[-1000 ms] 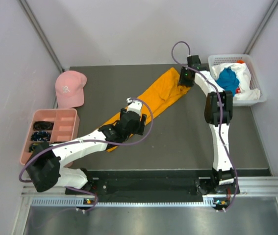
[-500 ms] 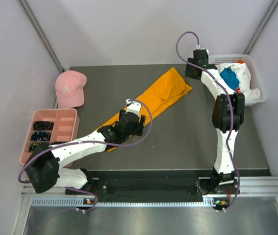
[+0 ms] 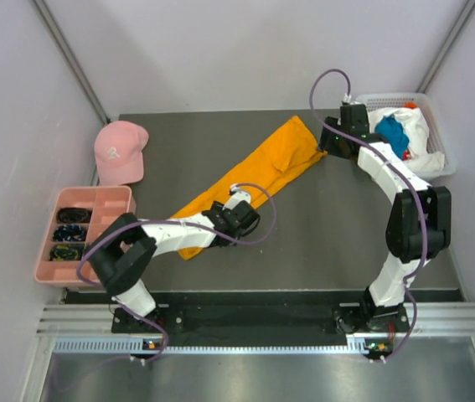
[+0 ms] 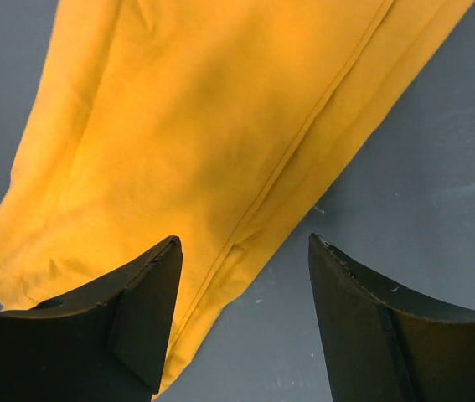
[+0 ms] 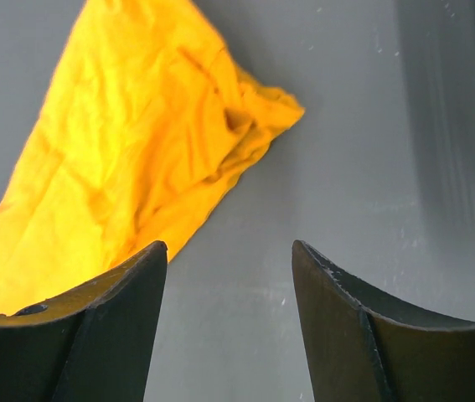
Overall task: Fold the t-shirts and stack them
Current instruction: Rotate the tshirt 90 degrees
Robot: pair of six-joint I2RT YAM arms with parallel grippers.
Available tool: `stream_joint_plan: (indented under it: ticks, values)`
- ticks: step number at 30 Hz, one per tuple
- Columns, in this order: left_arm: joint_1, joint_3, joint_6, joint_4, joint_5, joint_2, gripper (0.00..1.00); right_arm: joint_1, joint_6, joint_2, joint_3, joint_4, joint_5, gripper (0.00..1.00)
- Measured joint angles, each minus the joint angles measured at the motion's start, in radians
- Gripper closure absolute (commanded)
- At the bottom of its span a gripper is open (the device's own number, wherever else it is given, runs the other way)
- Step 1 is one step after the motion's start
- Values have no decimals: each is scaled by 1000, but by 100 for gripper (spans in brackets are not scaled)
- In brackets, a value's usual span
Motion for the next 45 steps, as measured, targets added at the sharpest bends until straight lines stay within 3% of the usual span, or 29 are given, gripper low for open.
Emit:
stream_joint_plan:
  ticks: [11,29,45]
  values:
    - [-74,67,-58,-116,-100,99,33,33,15,-209,-93,11,-36,38]
    - [-80,175,-150,-268,-195,210,42,33,24,-269,-124,14,-36,37]
    - [-80,175,-172,-292,-174,226,69,33,26,-278,-138,7,-37,37]
